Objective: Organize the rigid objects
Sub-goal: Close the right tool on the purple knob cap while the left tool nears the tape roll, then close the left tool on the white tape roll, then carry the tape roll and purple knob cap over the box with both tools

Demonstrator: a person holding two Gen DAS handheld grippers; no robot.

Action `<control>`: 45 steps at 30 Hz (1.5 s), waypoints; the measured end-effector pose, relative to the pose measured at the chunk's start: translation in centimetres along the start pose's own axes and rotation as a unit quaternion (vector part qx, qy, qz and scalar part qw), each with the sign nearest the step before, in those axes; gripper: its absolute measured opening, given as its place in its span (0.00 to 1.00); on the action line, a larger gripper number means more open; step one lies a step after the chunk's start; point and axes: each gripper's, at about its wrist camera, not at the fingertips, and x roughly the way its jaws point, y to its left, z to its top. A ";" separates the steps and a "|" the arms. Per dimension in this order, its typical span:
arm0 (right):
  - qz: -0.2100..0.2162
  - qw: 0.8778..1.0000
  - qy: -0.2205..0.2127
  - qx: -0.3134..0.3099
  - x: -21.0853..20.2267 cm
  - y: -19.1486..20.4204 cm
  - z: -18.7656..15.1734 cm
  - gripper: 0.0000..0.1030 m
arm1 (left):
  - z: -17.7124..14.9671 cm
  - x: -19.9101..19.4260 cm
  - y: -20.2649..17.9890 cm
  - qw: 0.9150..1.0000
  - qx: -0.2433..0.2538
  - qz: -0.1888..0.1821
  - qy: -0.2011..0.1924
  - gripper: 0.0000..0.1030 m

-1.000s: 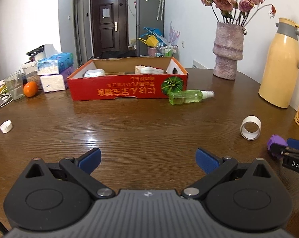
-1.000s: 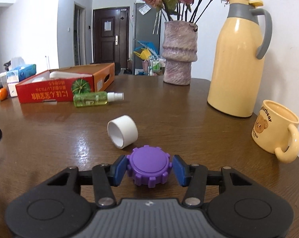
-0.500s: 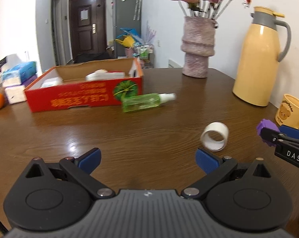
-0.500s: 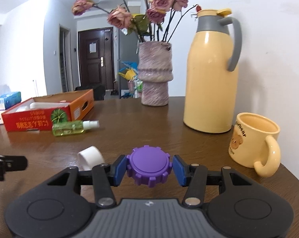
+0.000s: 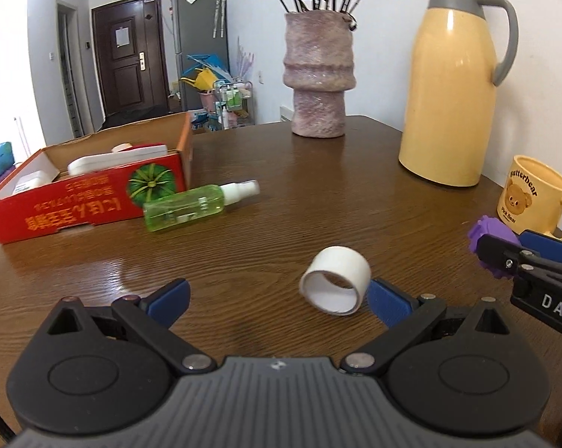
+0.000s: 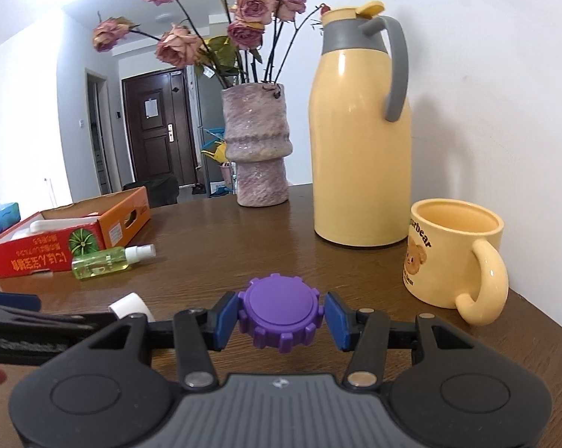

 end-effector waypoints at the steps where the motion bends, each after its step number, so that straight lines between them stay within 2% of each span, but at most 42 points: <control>1: 0.000 1.000 -0.001 0.001 0.0 0.0 0.0 0.49 | 0.0 0.3 -0.2 1.000 0.002 -0.002 0.001 1.00; 12: 0.004 1.000 0.007 0.010 0.3 -0.2 -0.2 0.49 | 0.4 3.6 -1.6 1.000 0.011 0.008 0.021 1.00; 19: -0.001 1.000 0.012 0.010 0.6 -0.2 -0.3 0.49 | 0.4 4.1 -2.1 1.000 0.011 0.002 0.023 0.97; 22: -0.002 1.000 0.013 0.011 0.6 -0.2 -0.3 0.49 | 0.4 4.0 -2.2 1.000 0.014 0.001 0.018 0.88; 24: -0.002 1.000 0.012 0.013 0.6 -0.3 -0.3 0.49 | 0.4 4.0 -2.2 1.000 0.016 -0.007 0.020 0.71; 25: -0.001 1.000 0.012 0.013 0.6 -0.3 -0.3 0.49 | 0.4 4.1 -2.2 1.000 0.018 -0.013 0.022 0.66; 27: -0.001 1.000 0.013 0.013 0.6 -0.3 -0.3 0.49 | 0.3 4.2 -2.3 0.999 0.022 -0.021 0.027 0.45; 45: 0.004 1.000 0.000 0.010 0.3 0.0 -0.4 0.48 | 0.3 3.2 -1.8 1.000 0.011 -0.020 0.017 0.43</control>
